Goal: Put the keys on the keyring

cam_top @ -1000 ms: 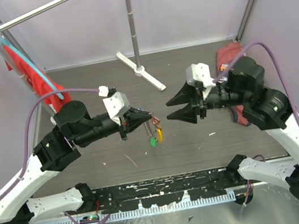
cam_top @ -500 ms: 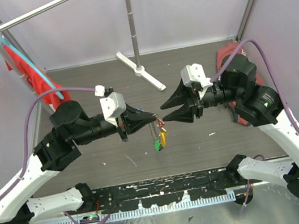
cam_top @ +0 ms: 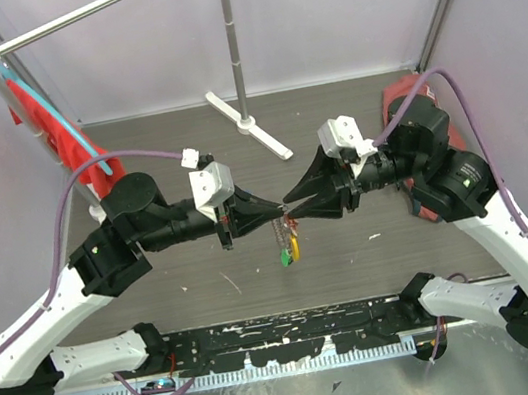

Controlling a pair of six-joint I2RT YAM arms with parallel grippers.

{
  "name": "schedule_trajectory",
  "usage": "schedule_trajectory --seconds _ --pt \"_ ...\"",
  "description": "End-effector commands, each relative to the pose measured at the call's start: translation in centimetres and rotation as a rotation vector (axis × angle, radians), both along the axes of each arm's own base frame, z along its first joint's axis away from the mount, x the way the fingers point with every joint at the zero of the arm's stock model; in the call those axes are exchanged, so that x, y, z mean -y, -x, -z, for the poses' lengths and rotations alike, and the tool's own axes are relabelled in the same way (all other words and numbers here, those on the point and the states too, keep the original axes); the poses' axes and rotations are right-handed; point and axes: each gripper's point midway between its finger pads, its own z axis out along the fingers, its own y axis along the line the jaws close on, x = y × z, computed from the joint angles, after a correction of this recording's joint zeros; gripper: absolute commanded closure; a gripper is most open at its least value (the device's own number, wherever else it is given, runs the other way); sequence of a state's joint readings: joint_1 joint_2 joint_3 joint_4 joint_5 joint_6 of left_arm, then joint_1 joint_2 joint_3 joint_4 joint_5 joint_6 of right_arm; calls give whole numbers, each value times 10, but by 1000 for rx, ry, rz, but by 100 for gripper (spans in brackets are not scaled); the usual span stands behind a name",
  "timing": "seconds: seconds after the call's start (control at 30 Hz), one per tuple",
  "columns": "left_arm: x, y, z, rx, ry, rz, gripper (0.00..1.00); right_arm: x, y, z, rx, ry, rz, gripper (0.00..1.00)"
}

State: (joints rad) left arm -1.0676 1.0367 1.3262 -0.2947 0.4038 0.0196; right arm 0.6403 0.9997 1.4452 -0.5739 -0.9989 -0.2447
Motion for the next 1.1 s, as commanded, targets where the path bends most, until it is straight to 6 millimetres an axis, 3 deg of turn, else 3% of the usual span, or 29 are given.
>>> schedule_trajectory --seconds 0.0,0.2,0.47,0.63,0.7,0.87,1.07 --pt "-2 5 -28 34 80 19 100 -2 0 -4 14 -10 -20 66" --pt "-3 5 -29 36 82 17 100 -3 -2 0 7 5 -23 70" --pt "-2 2 -27 36 77 5 100 -2 -1 0 18 9 -19 98" --pt "-1 -2 -25 31 64 -15 100 -1 -1 -4 32 1 -11 99" --pt "-1 -7 -23 26 56 -43 92 0 -4 -4 31 5 6 99" --pt "-10 -17 -17 33 -2 -113 57 2 -8 2 40 29 40 99" --pt "-23 -24 -10 45 -75 -172 47 5 -16 10 42 59 89 99"
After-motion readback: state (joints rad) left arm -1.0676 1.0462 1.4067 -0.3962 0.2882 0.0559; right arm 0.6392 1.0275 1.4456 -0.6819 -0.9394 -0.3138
